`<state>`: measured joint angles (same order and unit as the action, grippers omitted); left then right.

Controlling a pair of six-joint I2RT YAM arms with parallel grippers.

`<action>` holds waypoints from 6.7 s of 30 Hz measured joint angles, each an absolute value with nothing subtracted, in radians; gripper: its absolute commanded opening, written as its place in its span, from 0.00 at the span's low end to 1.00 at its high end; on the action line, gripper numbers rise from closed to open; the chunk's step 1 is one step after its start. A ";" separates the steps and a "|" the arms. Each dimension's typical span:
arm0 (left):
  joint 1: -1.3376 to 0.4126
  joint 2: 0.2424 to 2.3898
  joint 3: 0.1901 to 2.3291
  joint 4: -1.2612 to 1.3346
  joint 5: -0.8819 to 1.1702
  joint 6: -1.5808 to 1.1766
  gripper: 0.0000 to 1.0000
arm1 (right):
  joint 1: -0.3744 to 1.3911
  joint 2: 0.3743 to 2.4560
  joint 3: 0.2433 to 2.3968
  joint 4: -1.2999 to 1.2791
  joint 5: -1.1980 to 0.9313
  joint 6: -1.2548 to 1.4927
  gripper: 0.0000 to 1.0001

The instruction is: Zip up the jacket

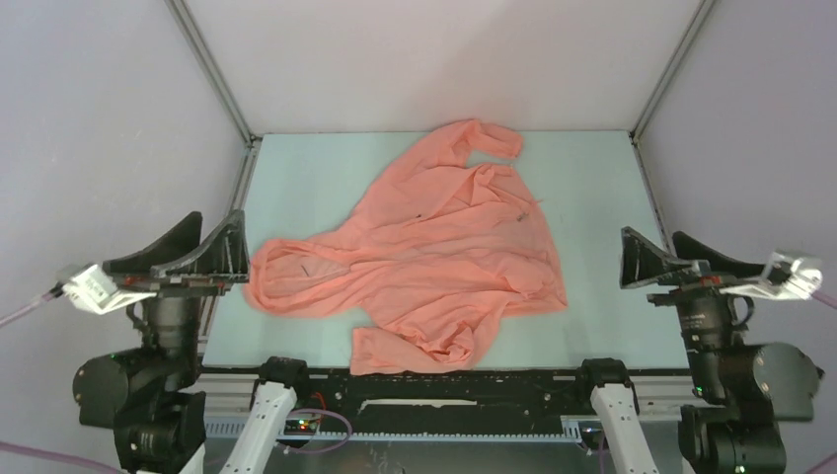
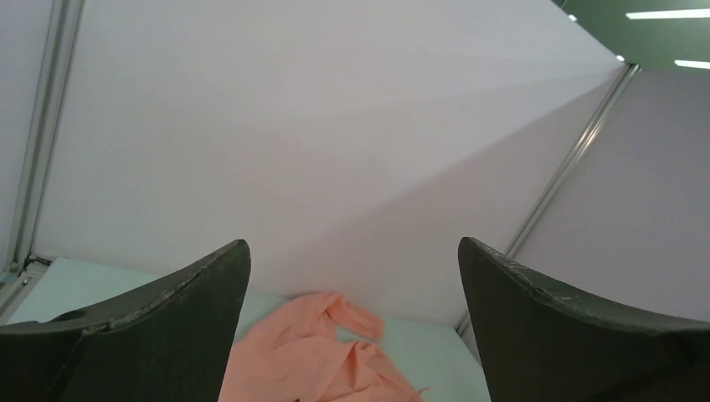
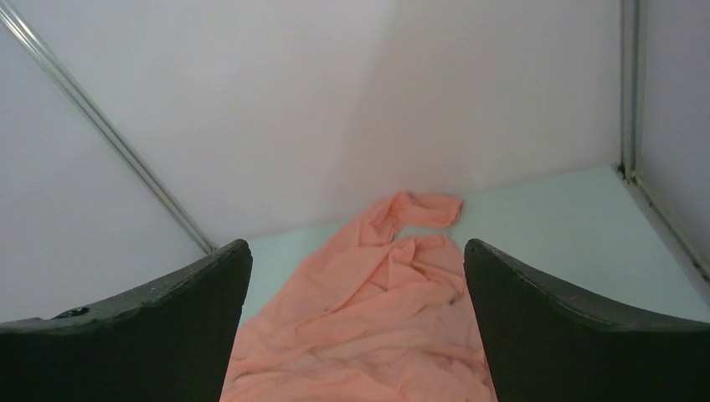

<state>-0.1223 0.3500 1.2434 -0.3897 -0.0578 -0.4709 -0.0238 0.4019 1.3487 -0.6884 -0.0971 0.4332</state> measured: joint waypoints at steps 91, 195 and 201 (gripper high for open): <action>-0.890 1.682 1.460 -0.264 0.134 -0.699 0.85 | -0.120 1.388 0.300 0.198 -0.733 0.743 0.27; -0.714 2.249 1.812 -0.123 0.854 -0.313 0.00 | -0.232 1.718 0.422 1.325 -1.051 1.042 0.10; -0.714 2.249 1.812 -0.123 0.849 -0.310 0.41 | -0.234 1.718 0.421 1.326 -1.048 1.056 0.00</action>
